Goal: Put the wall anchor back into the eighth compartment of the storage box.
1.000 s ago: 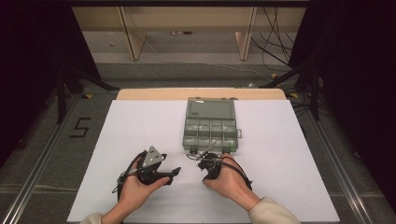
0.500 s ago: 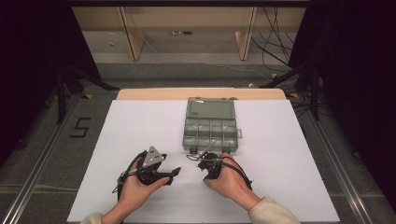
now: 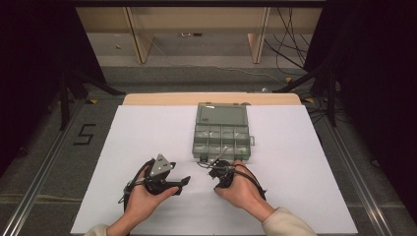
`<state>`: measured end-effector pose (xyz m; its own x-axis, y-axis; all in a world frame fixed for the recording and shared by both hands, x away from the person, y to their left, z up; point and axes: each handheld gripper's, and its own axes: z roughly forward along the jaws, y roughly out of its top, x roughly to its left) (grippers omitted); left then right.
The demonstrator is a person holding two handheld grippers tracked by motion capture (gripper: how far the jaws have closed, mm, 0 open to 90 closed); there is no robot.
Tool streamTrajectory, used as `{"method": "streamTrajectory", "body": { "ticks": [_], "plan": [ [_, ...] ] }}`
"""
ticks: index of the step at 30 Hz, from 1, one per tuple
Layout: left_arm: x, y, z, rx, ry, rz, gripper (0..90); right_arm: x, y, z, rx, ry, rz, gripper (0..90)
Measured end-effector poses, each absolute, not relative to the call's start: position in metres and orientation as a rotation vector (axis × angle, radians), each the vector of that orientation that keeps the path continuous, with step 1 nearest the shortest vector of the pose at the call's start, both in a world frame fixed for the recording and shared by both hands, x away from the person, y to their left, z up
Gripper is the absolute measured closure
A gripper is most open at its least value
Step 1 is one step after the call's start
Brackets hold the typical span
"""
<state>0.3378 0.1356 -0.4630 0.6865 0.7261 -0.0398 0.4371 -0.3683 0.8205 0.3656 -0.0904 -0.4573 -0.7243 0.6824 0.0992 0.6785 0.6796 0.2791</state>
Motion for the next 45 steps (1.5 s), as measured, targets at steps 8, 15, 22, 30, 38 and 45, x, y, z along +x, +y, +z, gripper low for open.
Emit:
{"method": "streamTrajectory", "body": {
  "ticks": [8, 15, 22, 30, 38, 45],
  "plan": [
    [0.338, 0.136, -0.464, 2.021, 0.888, 0.409, 27.7, 0.368, -0.094, -0.453, 1.171, 2.852, 0.496, 84.7],
    [0.338, 0.135, -0.464, 2.011, 0.893, 0.413, 27.7, 0.37, -0.096, -0.45, 1.173, 2.834, 0.518, 84.8],
    [0.338, 0.136, -0.463, 2.021, 0.889, 0.41, 27.7, 0.371, -0.098, -0.448, 1.179, 2.83, 0.528, 84.8],
    [0.338, 0.135, -0.464, 2.022, 0.888, 0.406, 27.7, 0.374, -0.103, -0.443, 1.212, 2.809, 0.547, 84.7],
    [0.338, 0.135, -0.464, 2.023, 0.888, 0.405, 27.8, 0.377, -0.106, -0.439, 1.227, 2.792, 0.564, 84.8],
    [0.338, 0.135, -0.464, 2.024, 0.89, 0.409, 27.8, 0.381, -0.111, -0.435, 1.246, 2.768, 0.583, 84.8]
  ]
}}
